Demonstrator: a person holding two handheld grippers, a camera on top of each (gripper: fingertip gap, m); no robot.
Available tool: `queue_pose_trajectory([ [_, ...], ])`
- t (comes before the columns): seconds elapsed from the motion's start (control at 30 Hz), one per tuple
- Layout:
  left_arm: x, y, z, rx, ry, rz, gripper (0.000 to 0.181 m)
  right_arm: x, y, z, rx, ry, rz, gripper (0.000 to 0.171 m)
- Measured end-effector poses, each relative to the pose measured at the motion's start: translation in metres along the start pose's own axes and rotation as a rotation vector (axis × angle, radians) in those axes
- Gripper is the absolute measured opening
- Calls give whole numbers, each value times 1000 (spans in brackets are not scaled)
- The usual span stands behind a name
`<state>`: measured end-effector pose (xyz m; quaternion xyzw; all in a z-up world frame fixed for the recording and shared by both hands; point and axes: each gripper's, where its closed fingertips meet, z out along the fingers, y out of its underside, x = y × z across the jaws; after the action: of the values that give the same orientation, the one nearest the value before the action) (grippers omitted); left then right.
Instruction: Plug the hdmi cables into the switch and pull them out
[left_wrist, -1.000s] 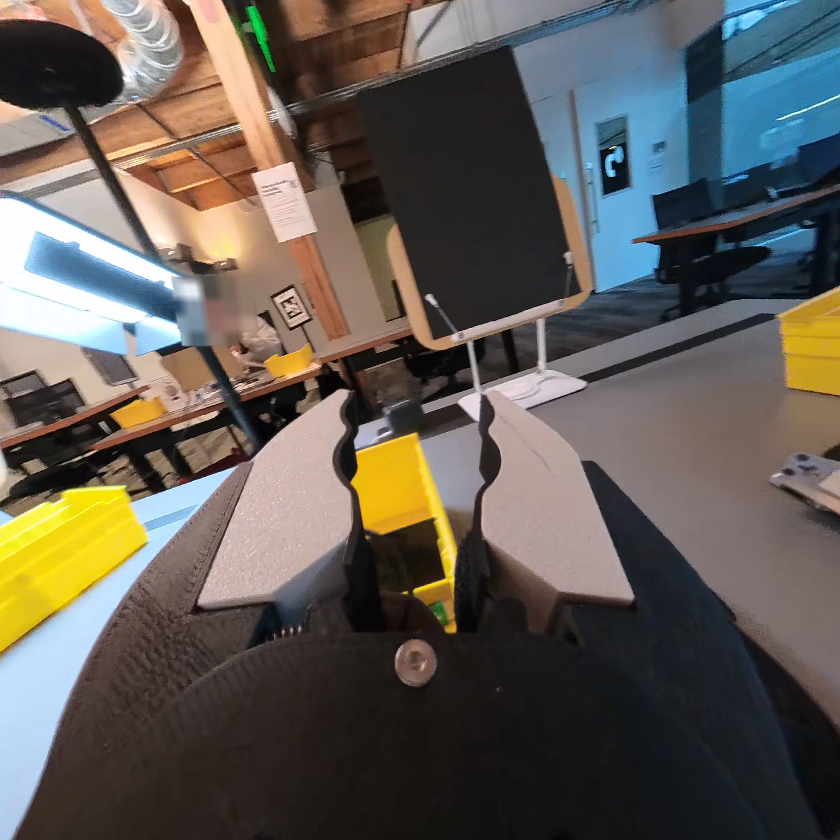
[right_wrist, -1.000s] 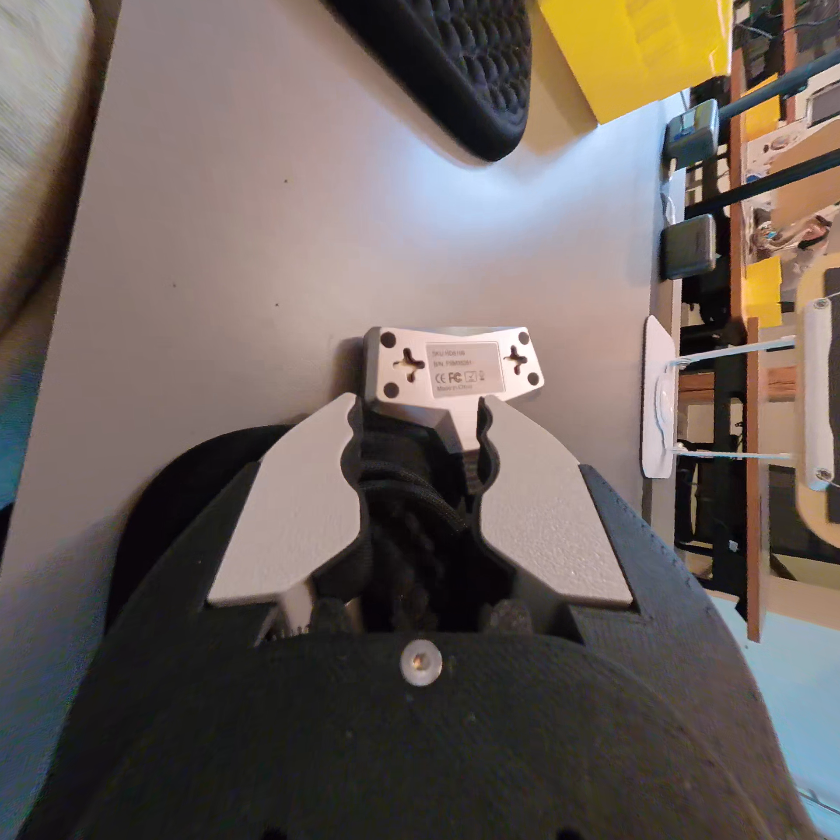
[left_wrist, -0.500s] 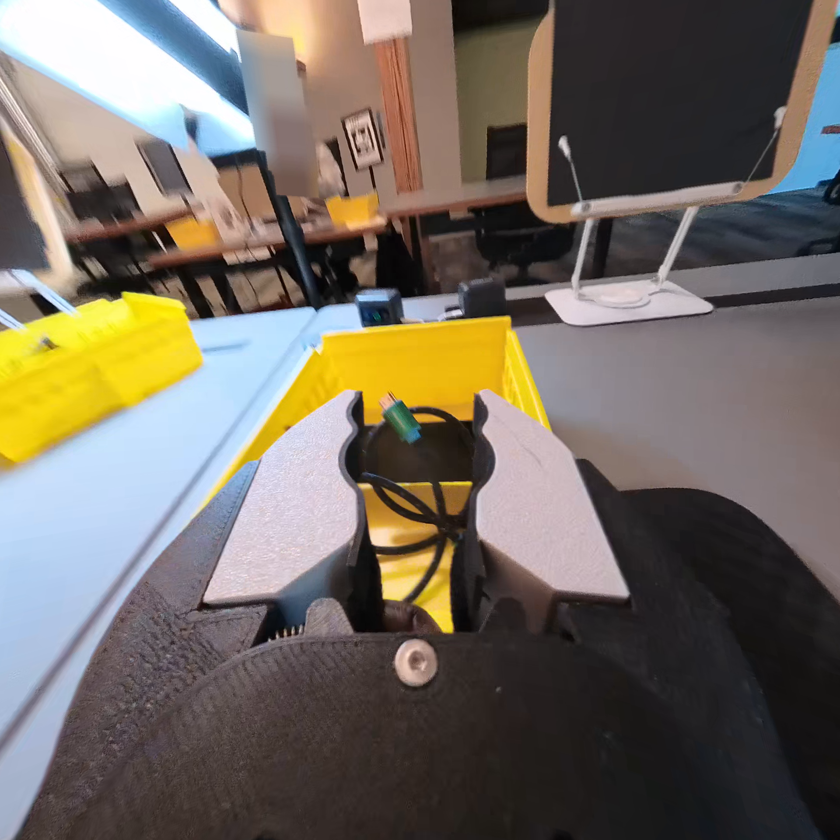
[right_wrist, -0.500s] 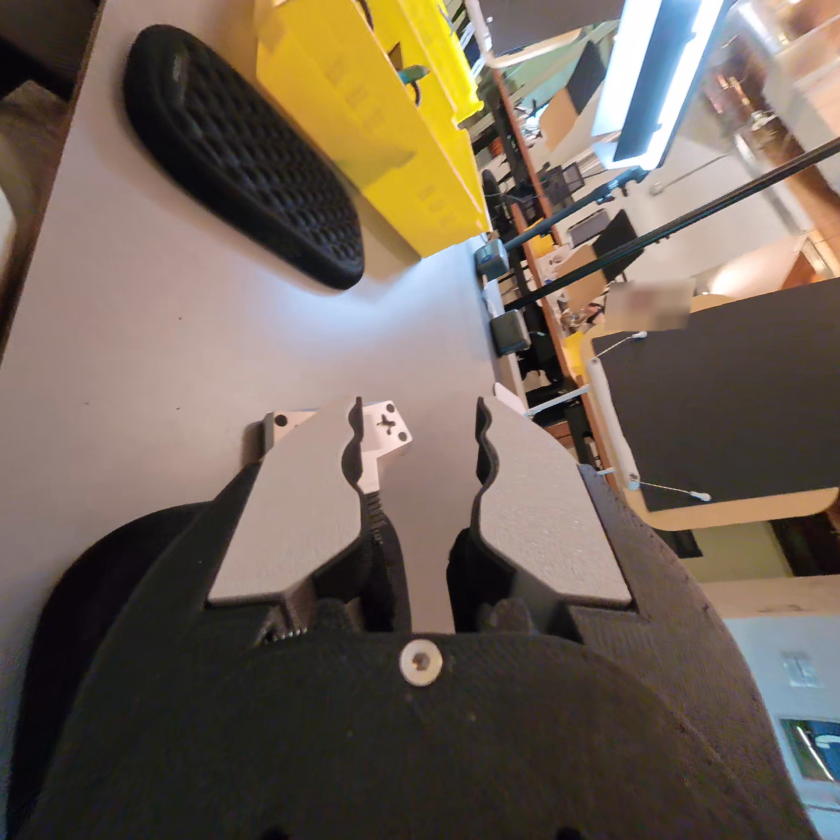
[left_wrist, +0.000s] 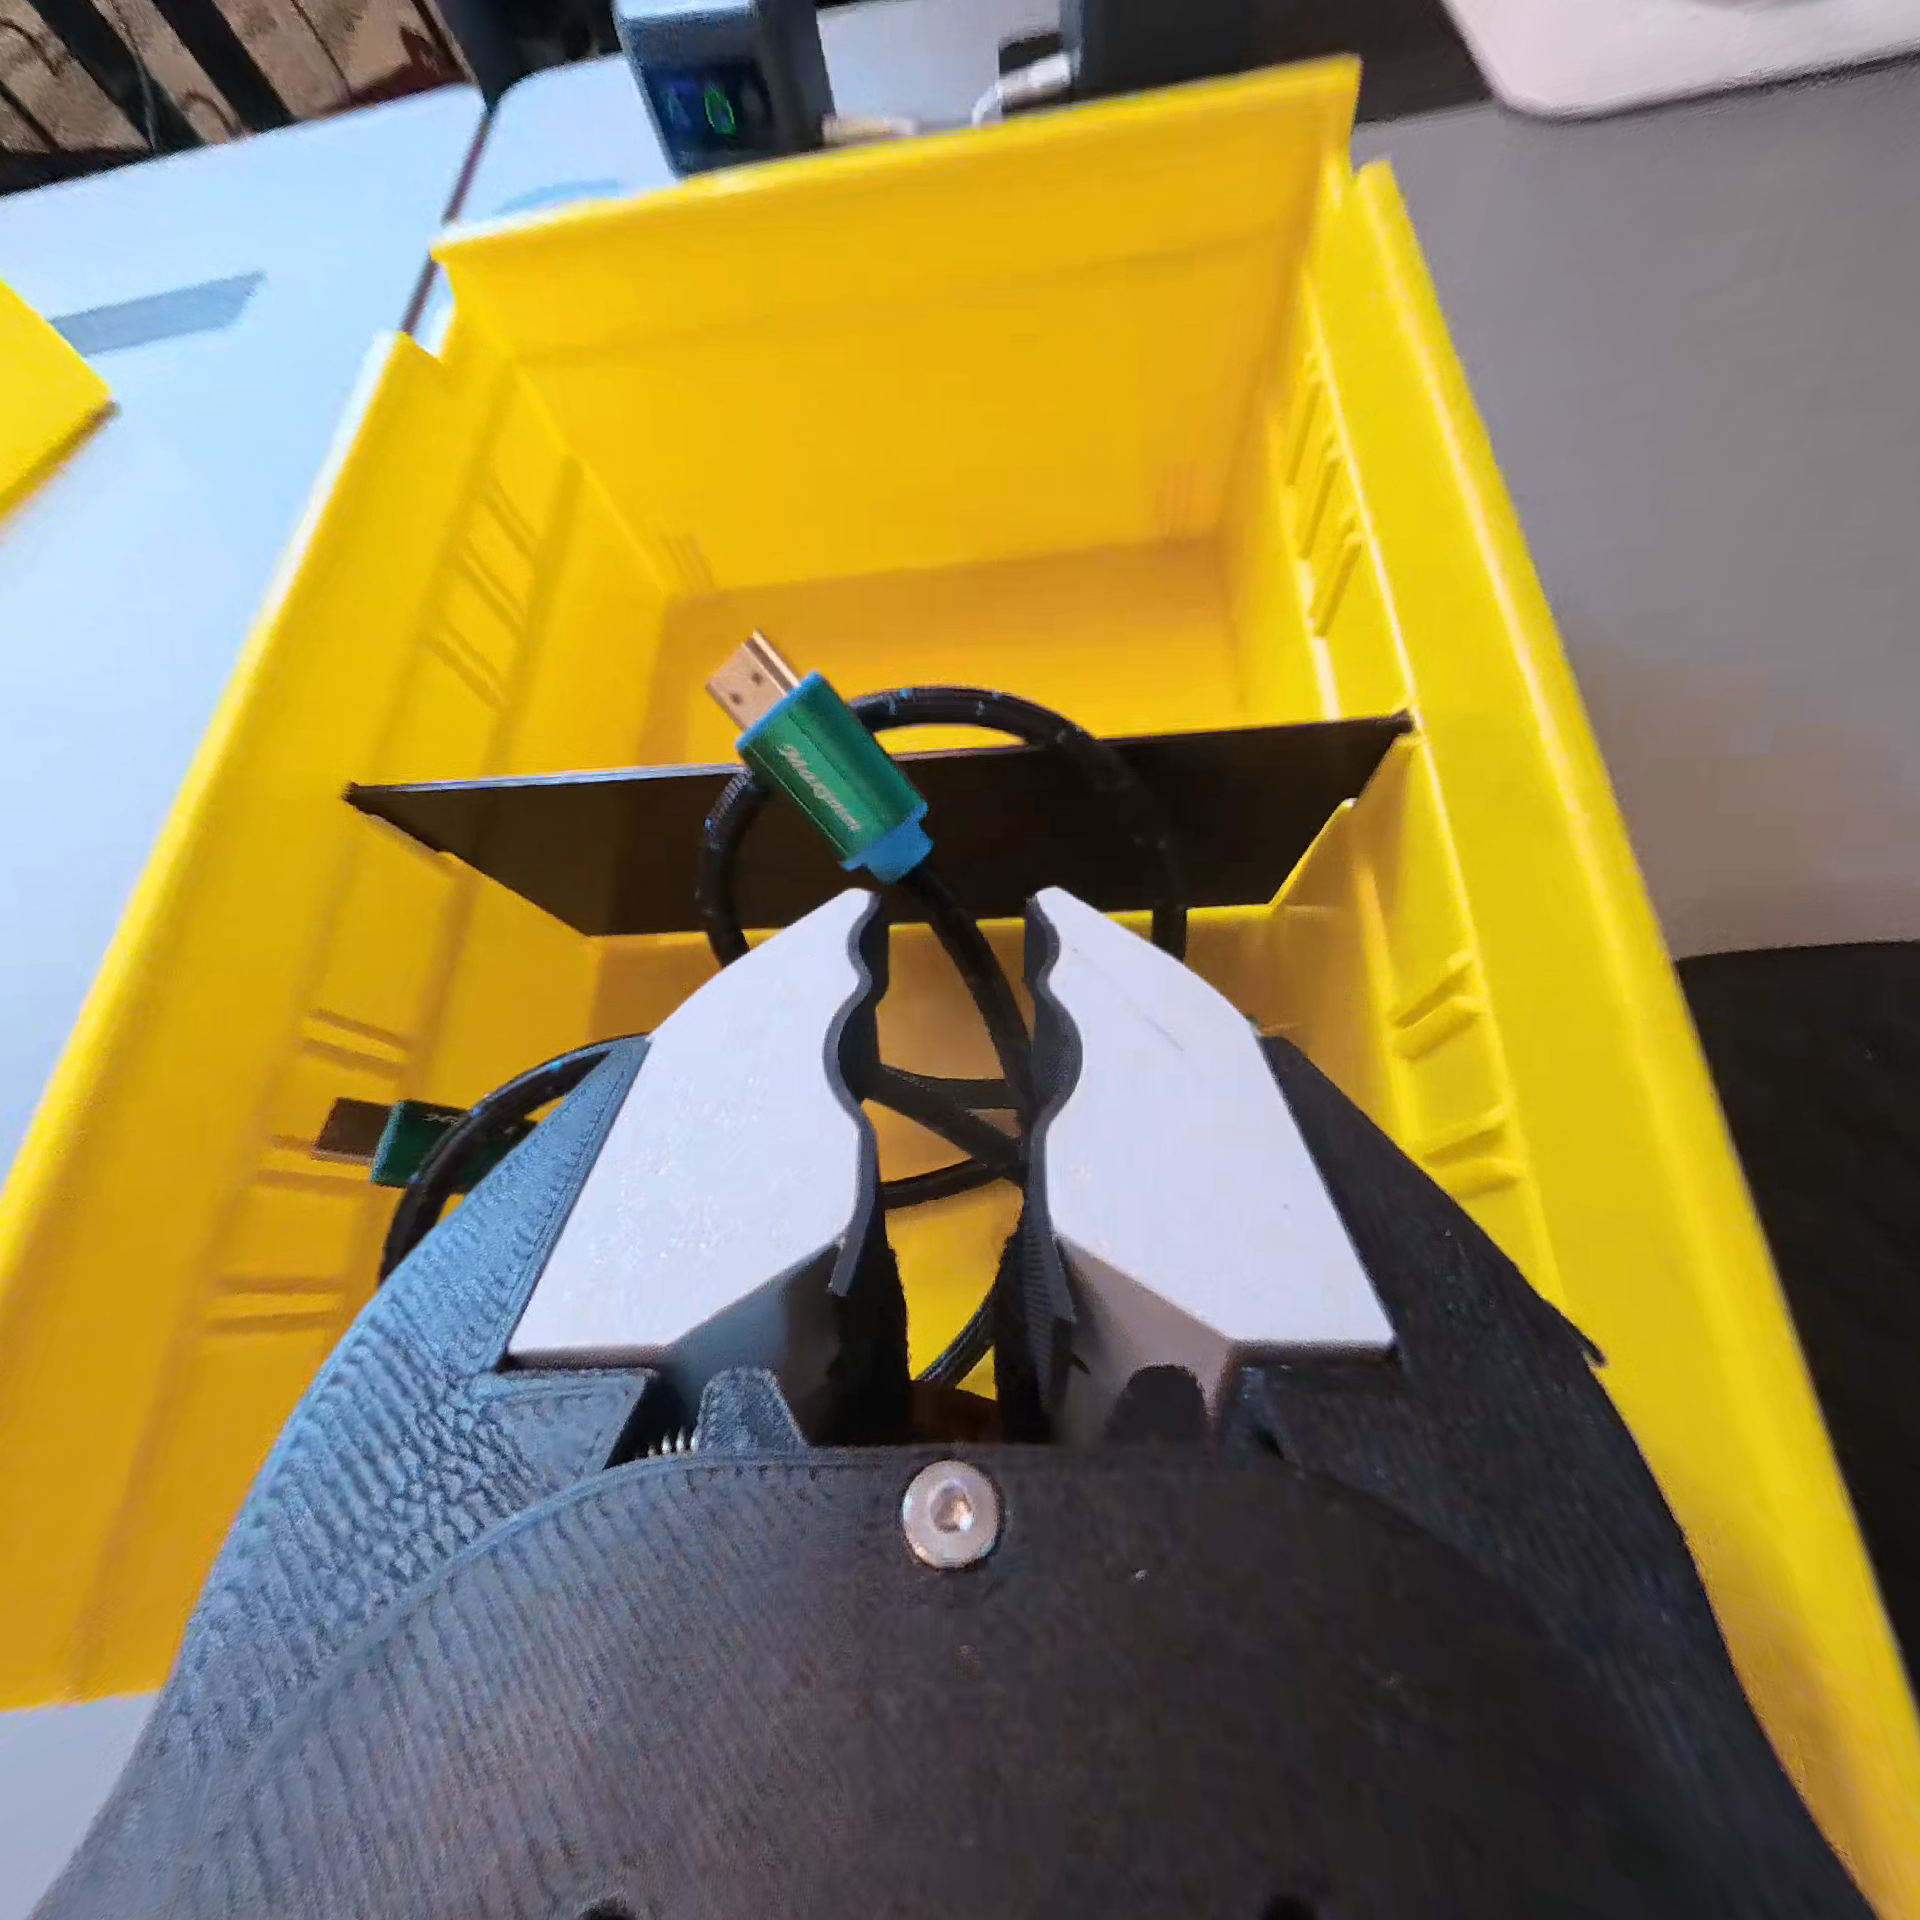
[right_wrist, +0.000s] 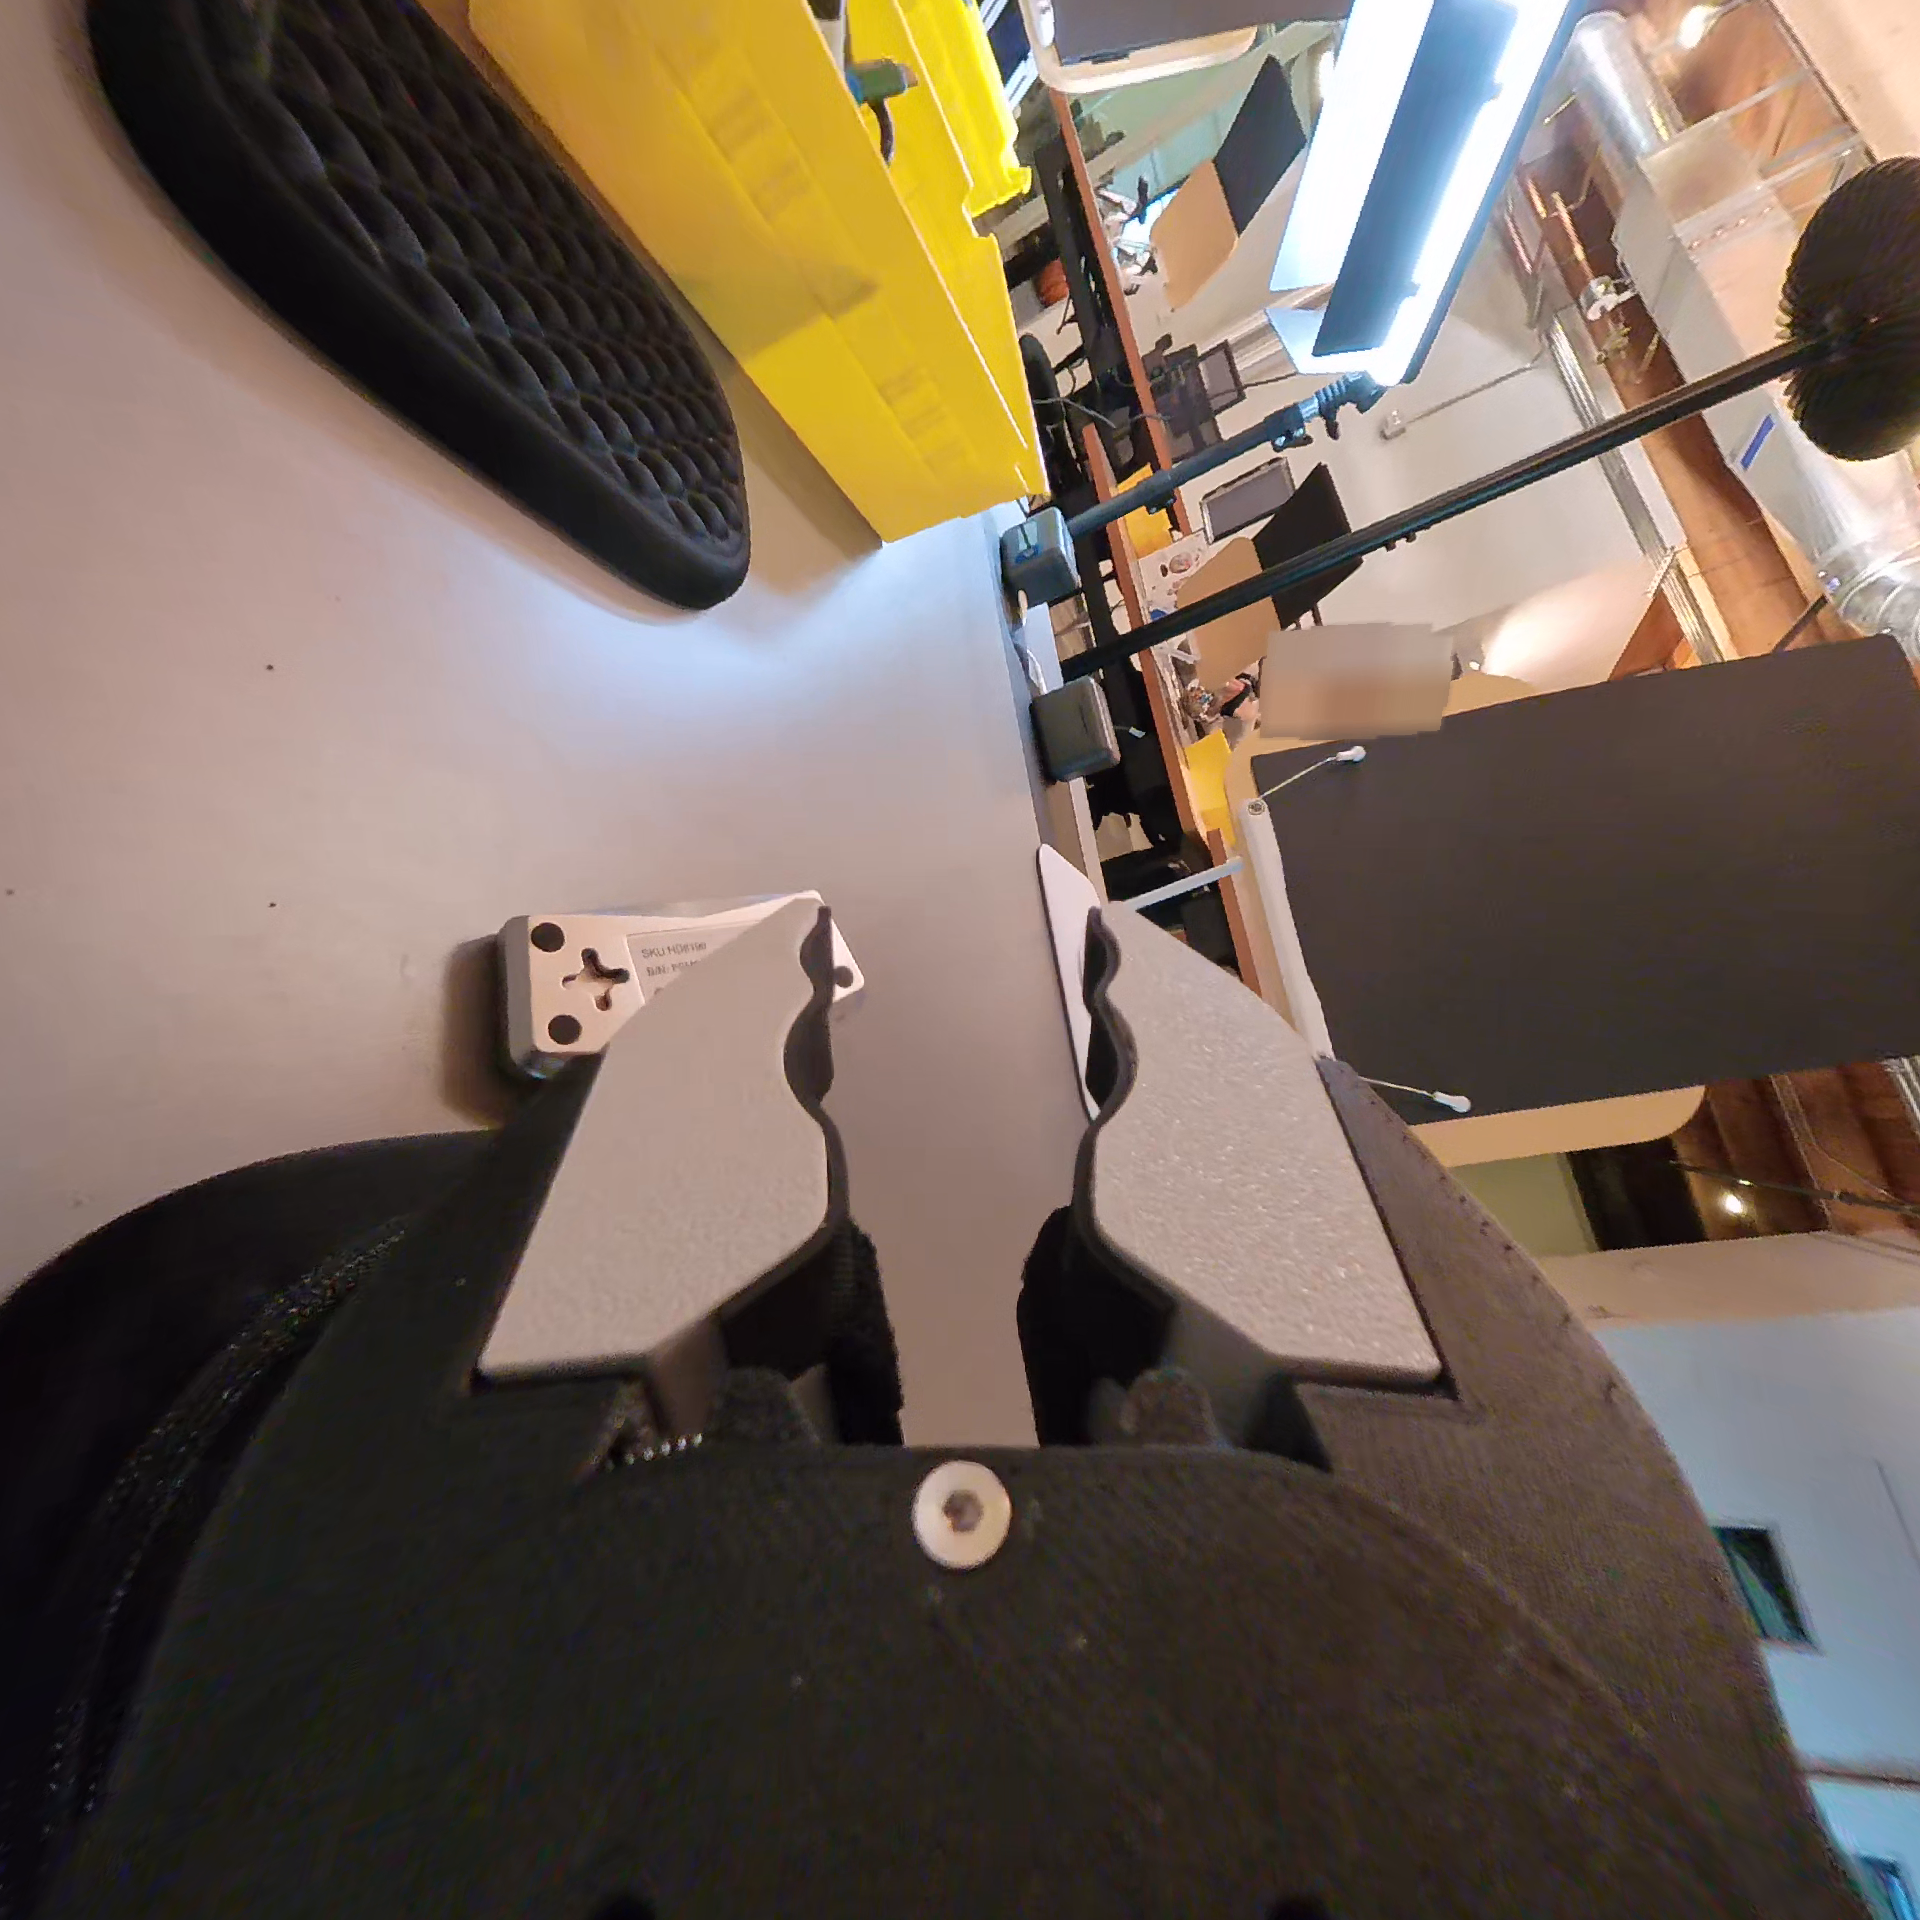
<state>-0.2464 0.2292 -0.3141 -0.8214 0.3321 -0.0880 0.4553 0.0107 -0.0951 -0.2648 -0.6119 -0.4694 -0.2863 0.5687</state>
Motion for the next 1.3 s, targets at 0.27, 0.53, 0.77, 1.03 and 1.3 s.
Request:
queue_pose_trajectory([
  [0.27,-6,-41,-44,326,28,-108,9,6,3,-3,-13,36,-12,46],
  [0.53,11,-95,-146,757,8,120,6,8,-6,1,23,64,-8,45],
  [0.77,114,-96,-169,653,-104,827,7,13,-50,10,155,187,-108,44],
  [1.03,243,-52,-132,533,7,1304,7,26,-116,27,150,458,-485,47],
  [1.3,291,-38,-138,615,147,1373,7,7,-76,59,-76,246,-611,13],
])
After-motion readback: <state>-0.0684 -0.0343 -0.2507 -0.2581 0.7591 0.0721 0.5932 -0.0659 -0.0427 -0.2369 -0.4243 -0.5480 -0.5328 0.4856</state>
